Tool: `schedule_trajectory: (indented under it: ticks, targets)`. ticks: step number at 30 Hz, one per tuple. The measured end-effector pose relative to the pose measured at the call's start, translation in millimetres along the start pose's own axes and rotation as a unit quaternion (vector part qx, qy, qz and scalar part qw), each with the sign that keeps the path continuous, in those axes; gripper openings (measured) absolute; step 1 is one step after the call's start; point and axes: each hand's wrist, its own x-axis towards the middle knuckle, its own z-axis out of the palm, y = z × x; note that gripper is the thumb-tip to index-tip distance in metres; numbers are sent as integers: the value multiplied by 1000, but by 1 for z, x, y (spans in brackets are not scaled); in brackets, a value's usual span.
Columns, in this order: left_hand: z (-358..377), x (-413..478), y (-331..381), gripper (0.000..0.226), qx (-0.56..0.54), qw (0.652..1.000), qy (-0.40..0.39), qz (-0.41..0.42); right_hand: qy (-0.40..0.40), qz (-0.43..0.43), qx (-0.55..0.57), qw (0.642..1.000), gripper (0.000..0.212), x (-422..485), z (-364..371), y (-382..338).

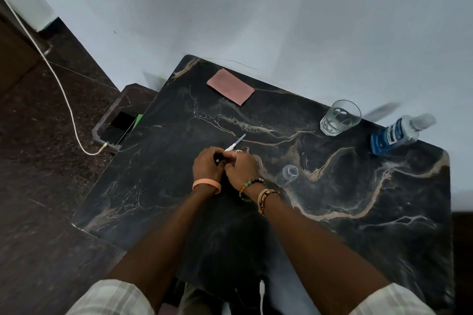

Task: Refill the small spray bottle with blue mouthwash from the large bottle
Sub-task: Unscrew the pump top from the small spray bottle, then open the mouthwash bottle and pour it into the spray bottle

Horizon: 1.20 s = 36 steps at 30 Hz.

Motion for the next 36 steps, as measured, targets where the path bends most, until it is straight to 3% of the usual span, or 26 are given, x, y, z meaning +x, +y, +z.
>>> schedule_trajectory:
  ticks: [8, 15, 21, 29, 32, 36]
  targets:
    - [-2, 4, -2, 29, 23, 999, -23, 4, -2, 7, 5, 1000, 44, 7, 8, 6]
    - [-18, 5, 12, 62, 36, 996, 16, 76, 104, -21, 52, 993, 36, 11, -29, -3]
    - [-16, 25, 64, 63, 6, 987, 78, 138, 225, -56, 69, 970, 26, 9, -96, 1]
    - [39, 20, 183, 52, -24, 967, 32, 250, 443, -10, 87, 892, 27, -16, -212, 61]
    - [70, 8, 227, 50, -13, 958, -15, 288, 520, 26, 105, 848, 36, -30, -253, 92]
    - [113, -8, 271, 54, 43, 946, -116, 301, 561, 83, 129, 813, 44, -47, -286, 137]
